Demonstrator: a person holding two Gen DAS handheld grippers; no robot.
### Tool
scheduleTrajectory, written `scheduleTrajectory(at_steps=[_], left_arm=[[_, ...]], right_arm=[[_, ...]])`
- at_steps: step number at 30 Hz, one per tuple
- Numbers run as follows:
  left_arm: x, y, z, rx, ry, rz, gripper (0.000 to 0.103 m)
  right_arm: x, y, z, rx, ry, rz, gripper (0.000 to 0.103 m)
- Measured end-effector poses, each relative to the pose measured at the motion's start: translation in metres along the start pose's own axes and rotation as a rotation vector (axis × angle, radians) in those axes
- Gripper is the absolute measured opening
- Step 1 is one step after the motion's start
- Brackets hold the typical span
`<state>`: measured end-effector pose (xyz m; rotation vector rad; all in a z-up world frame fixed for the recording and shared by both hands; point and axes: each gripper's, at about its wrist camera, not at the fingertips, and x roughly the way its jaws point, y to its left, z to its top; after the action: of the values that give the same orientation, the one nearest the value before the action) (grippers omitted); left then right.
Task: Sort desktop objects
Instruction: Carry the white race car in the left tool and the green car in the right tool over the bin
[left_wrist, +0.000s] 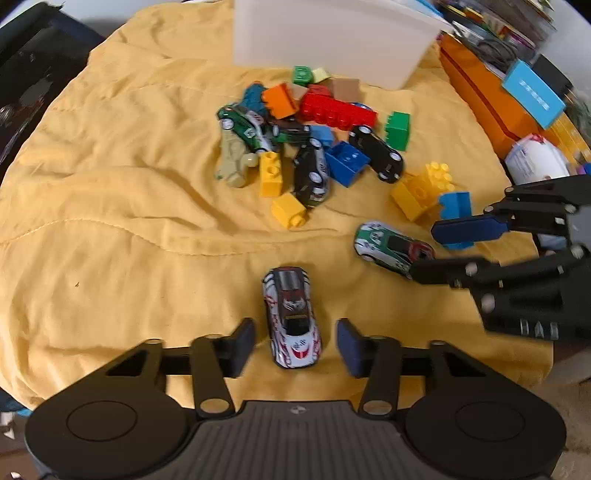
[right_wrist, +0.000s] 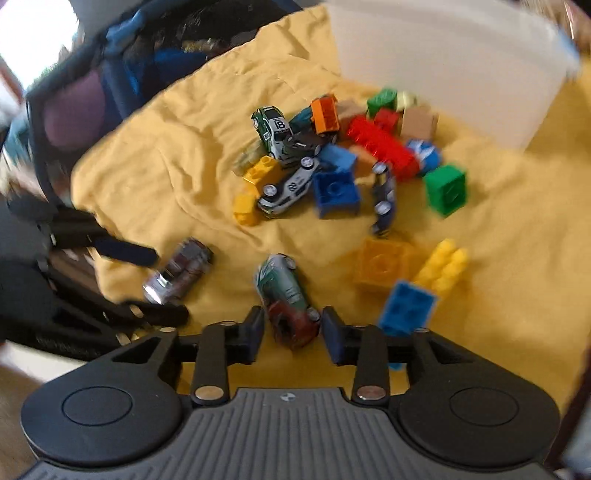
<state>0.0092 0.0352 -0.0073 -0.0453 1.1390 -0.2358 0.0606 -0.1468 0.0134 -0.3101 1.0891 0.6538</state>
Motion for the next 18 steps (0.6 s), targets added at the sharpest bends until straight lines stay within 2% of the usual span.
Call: scheduleTrajectory(at_steps=[1,4,6,8,10,14,18], left_arm=[[0.001,0.001,0.002,-0.004,0.006,0.004,0.039],[0.011,0.003,0.010,0.029,0.027,-0.001,0.036],[0.013,0.000,0.011,0.085,0.018,0.007,0.035],[0.015,0.003,0.017,0.094,0.011,-0.001,0.033],[0.012,0.006,0.024,0.077,0.000,-0.018,0.033],[-0.011,0.002,0.049,0.111,-0.087,-0.034,0.033],[-0.040,-0.002,0.101,0.150,-0.226,-0.024,0.033]], right_arm=[[-0.002,0.005,0.001,-0.032,-0.017,-0.012,0.040],[0.001,0.021,0.001,-0.148,-0.055,-0.063,0.045],[0.012,0.028,0.001,-0.205,-0.051,-0.100,0.045],[0.025,0.030,-0.002,-0.242,-0.014,-0.113,0.043],[0.026,0.025,-0.006,-0.222,-0.028,-0.075,0.033],[0.016,0.013,-0.003,-0.152,-0.041,-0.066,0.033],[-0.011,-0.010,0.017,-0.075,-0.126,-0.091,0.033]])
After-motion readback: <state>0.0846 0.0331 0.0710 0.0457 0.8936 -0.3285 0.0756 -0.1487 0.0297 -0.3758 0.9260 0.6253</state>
